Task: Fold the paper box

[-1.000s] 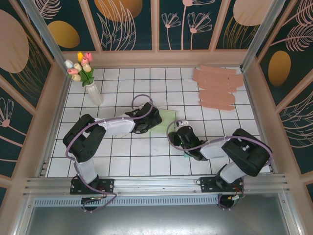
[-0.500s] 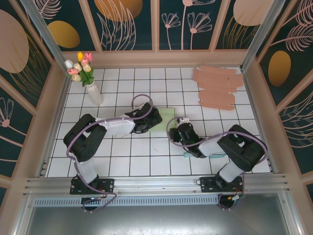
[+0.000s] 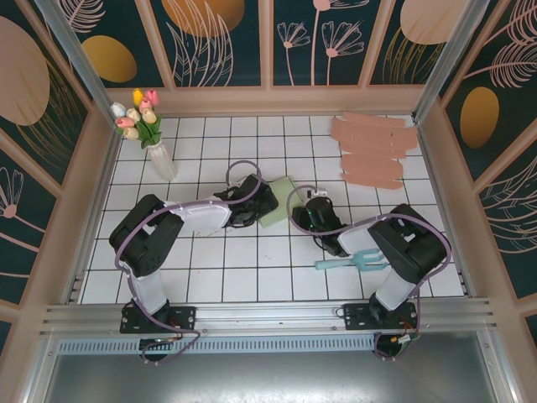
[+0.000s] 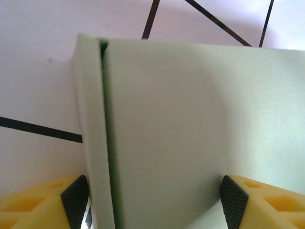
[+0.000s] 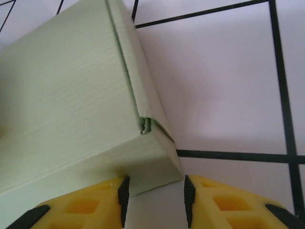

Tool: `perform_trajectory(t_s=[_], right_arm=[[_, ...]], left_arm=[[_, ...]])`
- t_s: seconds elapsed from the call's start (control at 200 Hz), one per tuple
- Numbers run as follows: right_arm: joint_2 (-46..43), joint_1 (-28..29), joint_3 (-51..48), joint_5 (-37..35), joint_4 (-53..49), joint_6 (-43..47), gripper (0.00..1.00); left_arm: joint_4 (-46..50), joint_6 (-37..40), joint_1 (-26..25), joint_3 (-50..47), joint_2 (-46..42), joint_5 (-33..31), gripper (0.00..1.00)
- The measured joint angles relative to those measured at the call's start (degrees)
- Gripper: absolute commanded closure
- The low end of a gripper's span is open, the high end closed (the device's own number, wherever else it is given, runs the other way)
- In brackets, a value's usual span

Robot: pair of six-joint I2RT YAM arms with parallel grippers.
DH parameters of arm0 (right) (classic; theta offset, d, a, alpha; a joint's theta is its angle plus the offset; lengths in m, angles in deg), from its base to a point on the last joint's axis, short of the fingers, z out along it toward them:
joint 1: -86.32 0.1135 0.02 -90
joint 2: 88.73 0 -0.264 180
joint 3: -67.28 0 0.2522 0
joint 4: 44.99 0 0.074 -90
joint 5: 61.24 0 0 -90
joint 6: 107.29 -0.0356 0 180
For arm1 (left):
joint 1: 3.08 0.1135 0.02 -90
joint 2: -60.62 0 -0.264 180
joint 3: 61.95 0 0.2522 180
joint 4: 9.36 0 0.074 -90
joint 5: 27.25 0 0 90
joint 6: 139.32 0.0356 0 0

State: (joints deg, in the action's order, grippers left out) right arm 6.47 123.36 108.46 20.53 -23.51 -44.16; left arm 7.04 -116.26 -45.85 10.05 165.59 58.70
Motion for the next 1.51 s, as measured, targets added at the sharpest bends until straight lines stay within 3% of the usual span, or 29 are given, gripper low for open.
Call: perform_trajectory(t_s=[0.235, 0.45, 0.576, 0.711, 0.871, 1.066, 1.236, 1.506], right_arm=[[-0.2, -2.2, 1.5, 3.2, -2.8, 0.0, 0.64], [-0.5, -3.1, 1.6, 4.9, -3.6, -0.6, 0.66], [-1.4, -3.8, 1.7, 5.8, -6.2, -1.1, 0.87], [-1.5, -4.9, 3.4, 7.6, -9.9, -1.8, 1.00], [-0.7, -7.3, 6.0, 11.2, -12.9, -2.7, 1.00], [1.3, -11.3, 7.5, 15.7, -12.8, -4.1, 1.00], [3.9, -12.3, 10.1, 18.3, -12.6, -4.1, 1.00], [7.4, -12.4, 12.7, 20.5, -9.9, -4.5, 1.00]], left_arm=[[2.3, 1.8, -0.4, -0.9, -2.1, 2.2, 0.23], [2.5, 4.2, -0.8, -5.8, -9.4, 2.5, 0.21], [2.5, 7.5, -0.8, -4.7, -12.4, 1.7, 0.18], [2.8, 12.9, -0.3, -0.9, -12.6, -0.2, 0.13], [0.4, 21.7, 4.6, 7.7, -6.5, 1.2, 0.14], [-5.5, 30.0, 11.3, 9.2, 3.7, 7.4, 0.15], [-8.1, 34.0, 11.2, 10.4, 10.0, 13.8, 0.18], [-17.6, 33.4, 10.8, 8.1, 10.7, 23.5, 0.22]])
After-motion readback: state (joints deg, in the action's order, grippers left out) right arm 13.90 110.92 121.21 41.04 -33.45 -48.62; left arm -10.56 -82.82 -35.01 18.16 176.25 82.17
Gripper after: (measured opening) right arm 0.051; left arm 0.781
